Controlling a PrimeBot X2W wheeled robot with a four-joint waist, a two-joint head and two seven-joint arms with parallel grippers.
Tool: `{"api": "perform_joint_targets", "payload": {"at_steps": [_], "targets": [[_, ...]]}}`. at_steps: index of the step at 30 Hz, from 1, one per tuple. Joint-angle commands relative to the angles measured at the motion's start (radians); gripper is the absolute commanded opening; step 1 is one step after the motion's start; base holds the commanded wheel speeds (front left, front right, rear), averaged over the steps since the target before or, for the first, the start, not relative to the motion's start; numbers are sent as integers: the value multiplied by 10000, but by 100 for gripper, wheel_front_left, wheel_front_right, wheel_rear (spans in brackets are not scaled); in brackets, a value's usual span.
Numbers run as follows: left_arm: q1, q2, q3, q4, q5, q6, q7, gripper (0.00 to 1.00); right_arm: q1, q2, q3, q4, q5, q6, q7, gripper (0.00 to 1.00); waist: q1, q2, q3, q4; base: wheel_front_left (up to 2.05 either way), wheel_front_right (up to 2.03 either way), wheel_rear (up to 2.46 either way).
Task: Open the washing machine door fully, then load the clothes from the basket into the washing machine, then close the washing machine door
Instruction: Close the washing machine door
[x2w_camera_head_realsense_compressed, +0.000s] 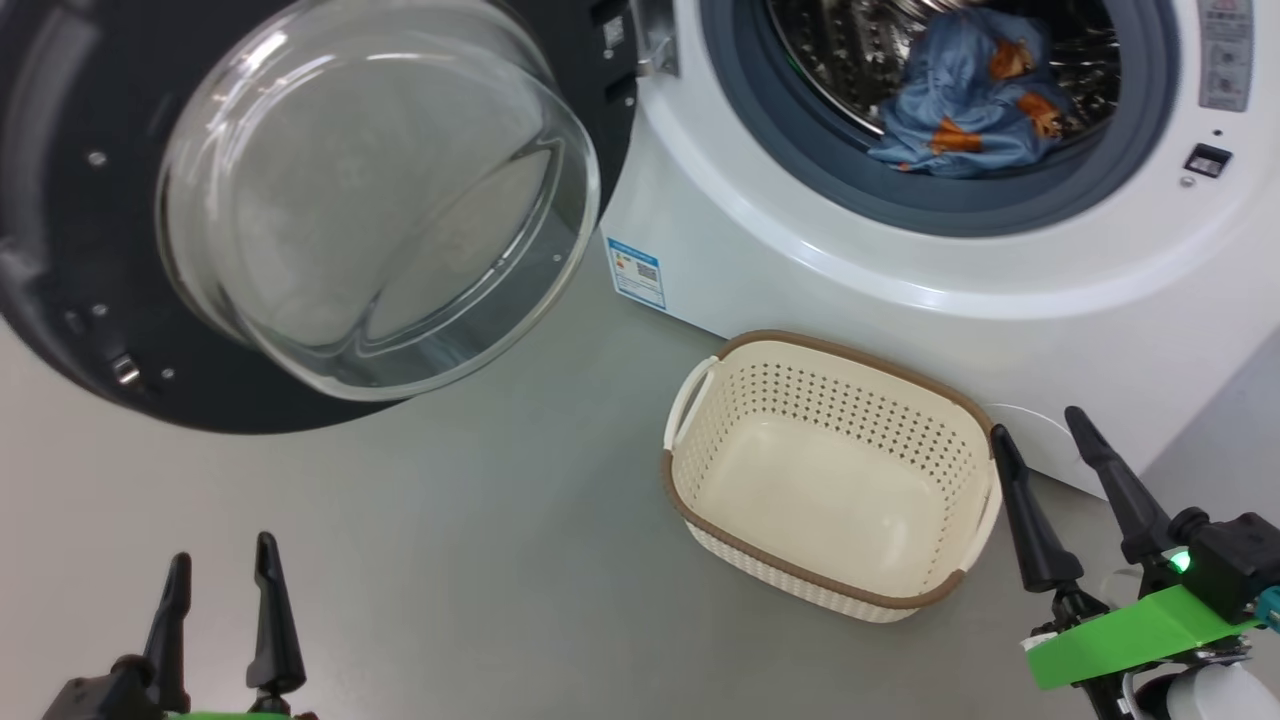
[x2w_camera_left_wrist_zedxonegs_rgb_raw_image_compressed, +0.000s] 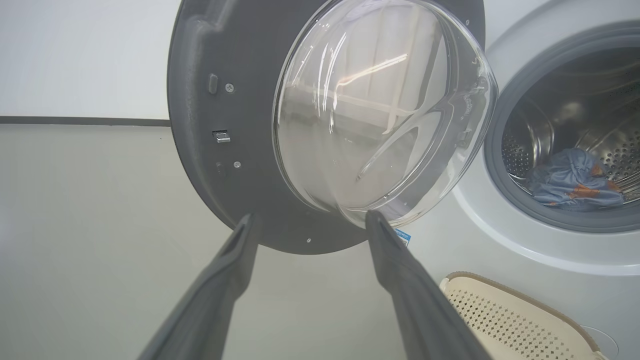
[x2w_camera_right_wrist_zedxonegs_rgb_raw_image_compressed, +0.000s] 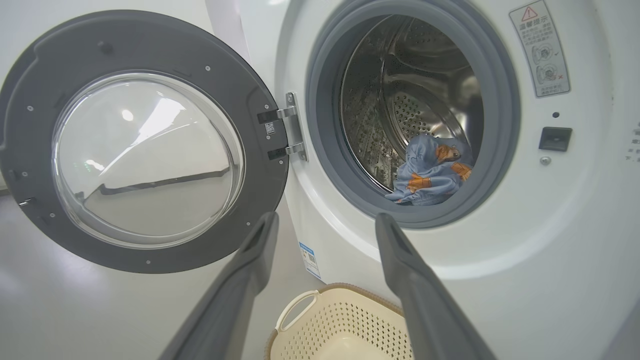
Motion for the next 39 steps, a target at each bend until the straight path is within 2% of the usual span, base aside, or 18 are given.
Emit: {"api": "perform_joint_targets", "payload": {"at_steps": [1, 13, 19, 20, 21, 23, 24, 30, 33, 39], "targets": [[57, 125, 354, -382, -72, 100, -65, 100, -198, -218, 325, -174, 98, 44, -80, 100, 0, 0, -62, 340, 0, 0, 0], [330, 124, 525, -805, -283, 354, -65, 100, -542, -377, 699, 7, 228, 44, -80, 100, 0, 0, -19, 382, 0, 0, 0], [348, 124, 528, -858, -438, 319, -65, 100, -462, -252, 637, 12, 232, 44, -80, 100, 0, 0, -85, 355, 0, 0, 0], [327, 124, 560, -861, -665, 268, -65, 90, -412, -213, 602, -5, 223, 44, -80, 100, 0, 0, -102, 345, 0, 0, 0], [292, 124, 612, -891, -871, 212, -65, 42, -353, -174, 555, -27, 212, 44, -80, 100, 0, 0, -119, 337, 0, 0, 0], [215, 124, 740, -983, -1108, 107, -65, 3, -215, -101, 437, -66, 193, 44, -80, 100, 0, 0, -157, 316, 0, 0, 0], [156, 124, 849, -1041, -1241, 53, -65, 0, -154, -65, 393, -91, 181, 44, -80, 100, 0, 0, -168, 288, 0, 0, 0], [-588, 294, 1717, -1689, -1713, -230, -65, 0, -40, 94, 281, -155, 134, 44, -80, 100, 0, 0, -174, -29, 0, 0, 0], [-1201, 987, 1817, -1837, -2425, -261, -65, 0, -68, 155, 307, -158, 125, 44, -80, 100, 0, 0, -147, -201, 0, 0, 0], [-2799, 3049, 1920, -1360, -4731, -267, 61, 0, -219, 254, 423, -133, 145, 44, -80, 100, 0, 0, -131, -547, 0, 0, 0]]}}
